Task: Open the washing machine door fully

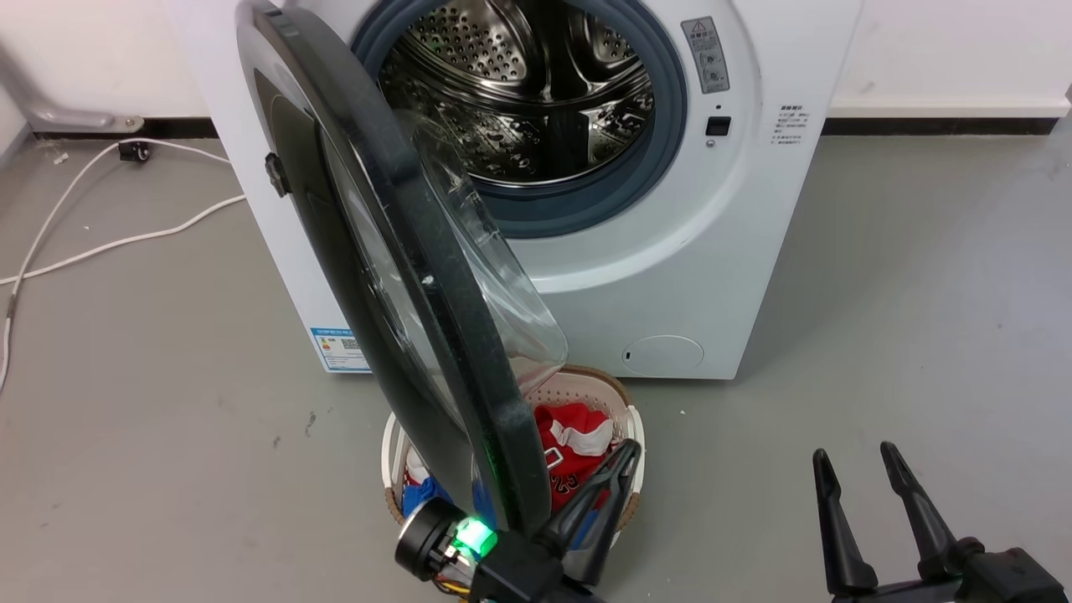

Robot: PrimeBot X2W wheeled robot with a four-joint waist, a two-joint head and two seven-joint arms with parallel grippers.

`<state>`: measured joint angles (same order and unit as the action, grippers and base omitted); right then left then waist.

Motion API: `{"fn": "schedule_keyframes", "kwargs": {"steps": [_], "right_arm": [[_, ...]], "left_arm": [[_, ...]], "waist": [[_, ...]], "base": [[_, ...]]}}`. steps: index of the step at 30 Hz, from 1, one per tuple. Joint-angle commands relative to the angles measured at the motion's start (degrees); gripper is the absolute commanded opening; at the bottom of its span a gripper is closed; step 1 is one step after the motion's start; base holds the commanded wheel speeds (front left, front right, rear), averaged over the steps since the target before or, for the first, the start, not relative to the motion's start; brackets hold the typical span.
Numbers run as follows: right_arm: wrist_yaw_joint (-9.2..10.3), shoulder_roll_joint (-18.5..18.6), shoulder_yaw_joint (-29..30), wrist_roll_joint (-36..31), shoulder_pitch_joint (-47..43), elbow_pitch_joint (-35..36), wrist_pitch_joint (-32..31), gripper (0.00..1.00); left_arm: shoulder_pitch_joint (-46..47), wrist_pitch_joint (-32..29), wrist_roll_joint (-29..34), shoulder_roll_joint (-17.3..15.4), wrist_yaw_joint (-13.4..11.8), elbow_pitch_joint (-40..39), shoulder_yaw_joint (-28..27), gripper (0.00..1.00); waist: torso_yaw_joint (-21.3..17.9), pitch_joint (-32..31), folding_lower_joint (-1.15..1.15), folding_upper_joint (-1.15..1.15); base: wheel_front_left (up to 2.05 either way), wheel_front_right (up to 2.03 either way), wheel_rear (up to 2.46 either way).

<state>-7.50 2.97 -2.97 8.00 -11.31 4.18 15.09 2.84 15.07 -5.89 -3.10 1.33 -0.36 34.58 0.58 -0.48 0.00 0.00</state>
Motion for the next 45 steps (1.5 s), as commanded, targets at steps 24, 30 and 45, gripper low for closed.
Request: {"fn": "schedule_keyframes", "kwargs": {"steps": [24,30,45], "right_arm": [[0.02,-0.18,-1.53,0.4,0.74,-0.55,0.11,1.0],[0.02,-0.18,-1.6,0.71,0.18,-0.78,0.11,1.0],[0.02,-0.17,-1.73,0.93,0.98,-1.08,0.1,1.0]], "left_arm": [[-0.3,0.15,-1.77,-0.28,-1.15,6.96,-11.0,0.0],[-2.09,0.1,-1.5,-0.29,-2.41,5.62,-13.22,0.0],[-6.31,-0.02,-1.95,0.16,-4.39,3.14,-21.93,0.0]], "waist": [[1.42,1.75,0.0,0.0],[4.71,1.39,0.0,0.0],[11.34,2.81,0.0,0.0]], "base": [[0.0,0.0,0.0],[0.0,0.0,0.0],[0.0,0.0,0.0]]}}
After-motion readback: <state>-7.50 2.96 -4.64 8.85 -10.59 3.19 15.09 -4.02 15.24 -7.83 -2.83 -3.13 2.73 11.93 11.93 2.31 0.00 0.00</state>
